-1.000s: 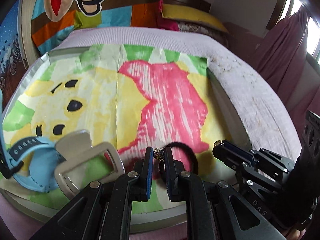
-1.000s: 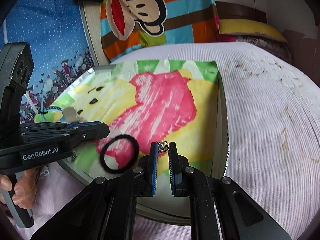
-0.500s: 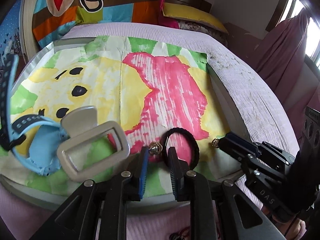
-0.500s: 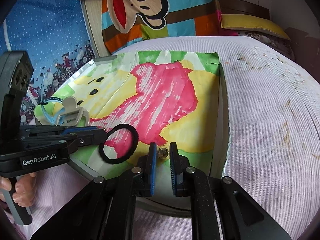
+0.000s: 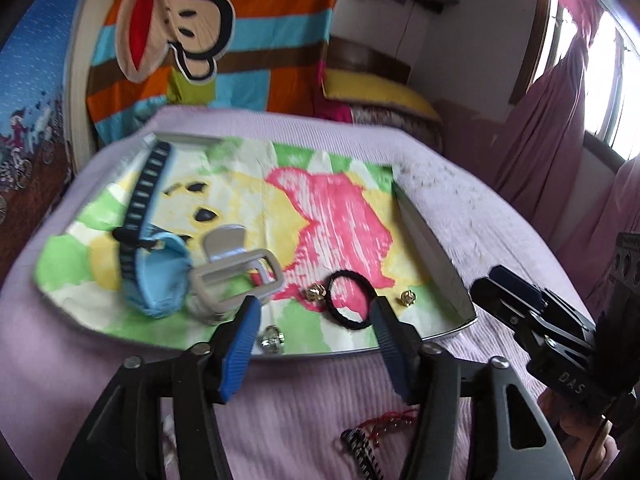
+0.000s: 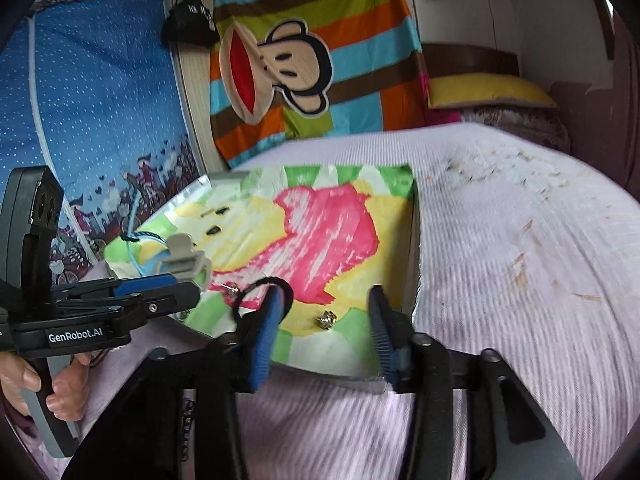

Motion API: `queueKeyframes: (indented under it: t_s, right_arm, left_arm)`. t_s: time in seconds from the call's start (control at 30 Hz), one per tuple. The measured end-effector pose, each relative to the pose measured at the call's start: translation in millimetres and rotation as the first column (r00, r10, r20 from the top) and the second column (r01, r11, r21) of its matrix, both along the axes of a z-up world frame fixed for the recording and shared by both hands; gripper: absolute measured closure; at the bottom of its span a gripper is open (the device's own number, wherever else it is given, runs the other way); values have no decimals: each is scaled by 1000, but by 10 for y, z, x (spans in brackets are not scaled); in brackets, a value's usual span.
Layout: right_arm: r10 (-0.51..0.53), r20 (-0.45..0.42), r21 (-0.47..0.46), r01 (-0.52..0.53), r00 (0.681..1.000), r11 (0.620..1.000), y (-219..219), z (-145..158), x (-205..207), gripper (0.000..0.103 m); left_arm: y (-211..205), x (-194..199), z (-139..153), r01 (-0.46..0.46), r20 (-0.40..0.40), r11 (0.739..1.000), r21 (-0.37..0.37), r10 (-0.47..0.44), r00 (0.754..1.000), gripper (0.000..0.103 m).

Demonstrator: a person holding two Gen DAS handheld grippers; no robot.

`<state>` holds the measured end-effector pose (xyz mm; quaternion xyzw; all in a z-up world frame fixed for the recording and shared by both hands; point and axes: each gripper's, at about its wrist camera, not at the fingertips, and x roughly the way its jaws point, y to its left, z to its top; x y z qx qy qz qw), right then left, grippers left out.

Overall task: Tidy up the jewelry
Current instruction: 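Withdraw both open tools from the tray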

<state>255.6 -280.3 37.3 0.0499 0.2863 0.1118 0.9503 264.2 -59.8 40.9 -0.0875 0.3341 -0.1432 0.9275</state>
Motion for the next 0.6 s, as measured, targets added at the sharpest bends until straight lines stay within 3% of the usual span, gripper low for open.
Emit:
queueKeyframes:
  t_s: [0.1, 0.3, 0.33, 0.37, 0.6]
  right_arm:
    - [-7, 53, 7, 7, 999, 1000, 6, 91, -161, 49]
    - [-26, 143, 17, 23, 989, 1000, 30, 208, -510, 27]
    - [-28, 155, 18, 26, 987, 1000, 44, 217, -564, 20]
    - [-28, 167, 16, 26, 986, 1000, 64, 217, -629, 13]
    - [-47, 240, 21, 43, 970, 999, 171, 190, -992, 1]
  left_arm:
    - [89, -146, 71, -29, 58, 1000, -4, 29, 998, 29]
    - [250, -444, 134, -67, 140, 998, -2, 67, 988, 9]
    - [278, -491, 127, -72, 148, 997, -6, 72, 986, 5]
    - [307, -541, 118, -79, 158, 997, -10, 80, 984, 4]
    - [491, -896, 46, -154, 230, 988, 1, 150, 962, 0]
